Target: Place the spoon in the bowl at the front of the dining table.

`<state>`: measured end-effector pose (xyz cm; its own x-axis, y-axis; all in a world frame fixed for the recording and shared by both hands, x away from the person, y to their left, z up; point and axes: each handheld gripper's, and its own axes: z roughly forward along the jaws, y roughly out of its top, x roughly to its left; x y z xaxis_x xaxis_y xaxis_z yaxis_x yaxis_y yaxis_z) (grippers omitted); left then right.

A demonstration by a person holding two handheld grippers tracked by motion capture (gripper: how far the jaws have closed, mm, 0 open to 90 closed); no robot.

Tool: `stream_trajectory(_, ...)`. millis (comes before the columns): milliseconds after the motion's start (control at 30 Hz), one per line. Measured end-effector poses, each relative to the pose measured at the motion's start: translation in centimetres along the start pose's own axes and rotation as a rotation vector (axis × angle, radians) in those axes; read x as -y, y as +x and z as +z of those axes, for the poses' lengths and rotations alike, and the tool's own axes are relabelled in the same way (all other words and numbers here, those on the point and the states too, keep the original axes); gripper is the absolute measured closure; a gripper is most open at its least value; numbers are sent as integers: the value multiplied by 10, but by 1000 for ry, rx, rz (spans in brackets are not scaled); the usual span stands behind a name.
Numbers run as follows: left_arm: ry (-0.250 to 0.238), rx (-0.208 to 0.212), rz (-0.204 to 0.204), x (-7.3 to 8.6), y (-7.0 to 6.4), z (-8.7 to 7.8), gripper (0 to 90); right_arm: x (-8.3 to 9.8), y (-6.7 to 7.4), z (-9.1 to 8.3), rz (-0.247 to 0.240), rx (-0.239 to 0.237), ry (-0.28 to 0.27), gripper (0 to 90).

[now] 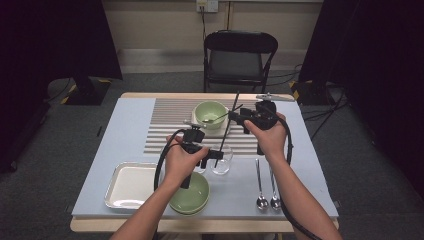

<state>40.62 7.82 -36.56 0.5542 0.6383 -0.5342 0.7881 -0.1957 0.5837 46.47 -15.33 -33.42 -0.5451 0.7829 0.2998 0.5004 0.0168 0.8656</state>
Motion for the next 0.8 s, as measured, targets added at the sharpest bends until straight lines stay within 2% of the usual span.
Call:
stream_trajectory(100,-6,-15,-5,0,2,-3,869,3,-3,-4,-10,-6,-5,356)
stream_trajectory(167,-5,-26,-5,-1,4,-7,869,4,-7,-7,-34,-3,4,334)
stream_trajectory(367,-14,-58,-10,-4,10,-17,869,13,-19,-13,-87,41,30,301)
stream_trajectory(600,-17,-81,-16,-5,19,-25,869,25,-29,-20,-116,80,48,280)
stream_trajectory(800,-22,-101,-28,-7,25,-31,869,36,-37,-24,-120,104,60,255)
